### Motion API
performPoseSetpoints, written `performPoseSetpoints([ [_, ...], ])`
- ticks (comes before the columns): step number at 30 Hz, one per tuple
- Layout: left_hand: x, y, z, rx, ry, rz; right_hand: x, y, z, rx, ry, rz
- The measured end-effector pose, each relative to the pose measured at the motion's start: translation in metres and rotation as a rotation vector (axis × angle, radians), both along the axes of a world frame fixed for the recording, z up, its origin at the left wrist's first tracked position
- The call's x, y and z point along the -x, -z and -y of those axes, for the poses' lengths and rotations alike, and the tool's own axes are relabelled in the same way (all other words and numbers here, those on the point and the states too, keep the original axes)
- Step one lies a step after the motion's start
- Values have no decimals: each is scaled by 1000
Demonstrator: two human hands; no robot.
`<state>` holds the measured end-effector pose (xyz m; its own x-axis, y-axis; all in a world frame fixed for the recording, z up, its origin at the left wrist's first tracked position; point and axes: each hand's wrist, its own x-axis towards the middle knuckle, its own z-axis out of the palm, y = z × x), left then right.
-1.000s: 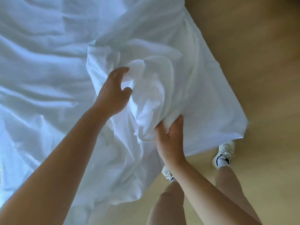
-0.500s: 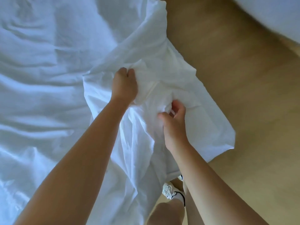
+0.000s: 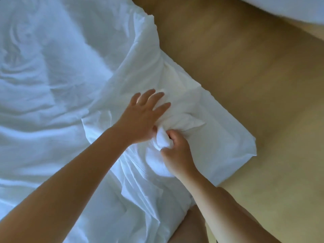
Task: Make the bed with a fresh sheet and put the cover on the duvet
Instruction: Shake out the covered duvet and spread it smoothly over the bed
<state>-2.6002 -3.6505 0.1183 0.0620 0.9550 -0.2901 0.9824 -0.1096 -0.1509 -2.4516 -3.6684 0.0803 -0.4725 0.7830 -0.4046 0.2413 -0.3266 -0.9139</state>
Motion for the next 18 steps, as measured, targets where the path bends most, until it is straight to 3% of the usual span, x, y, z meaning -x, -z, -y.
performPoseSetpoints([
  [3,-5,9,-22,181,-76,-138,-17,6,26,-98,-259,16],
  [5,-6,11,-36,56,-297,92,-26,10,43,-70,-427,22],
  [6,-9,11,-42,-4,-427,260,-28,11,51,-85,-406,9],
  [7,-11,10,-47,-55,-563,437,-26,10,58,-129,-285,-17],
  [9,-17,2,-58,-125,-795,746,-17,0,56,-90,153,-114],
  [11,-17,-13,-68,-152,-845,838,-9,-4,33,222,707,-241],
  [13,-13,-28,-79,-187,-750,760,-4,5,0,716,993,-431],
  [15,-9,-38,-86,-213,-651,708,-2,11,-25,956,943,-629],
  [18,-16,-41,-86,-138,-529,671,10,7,-39,725,558,-571],
])
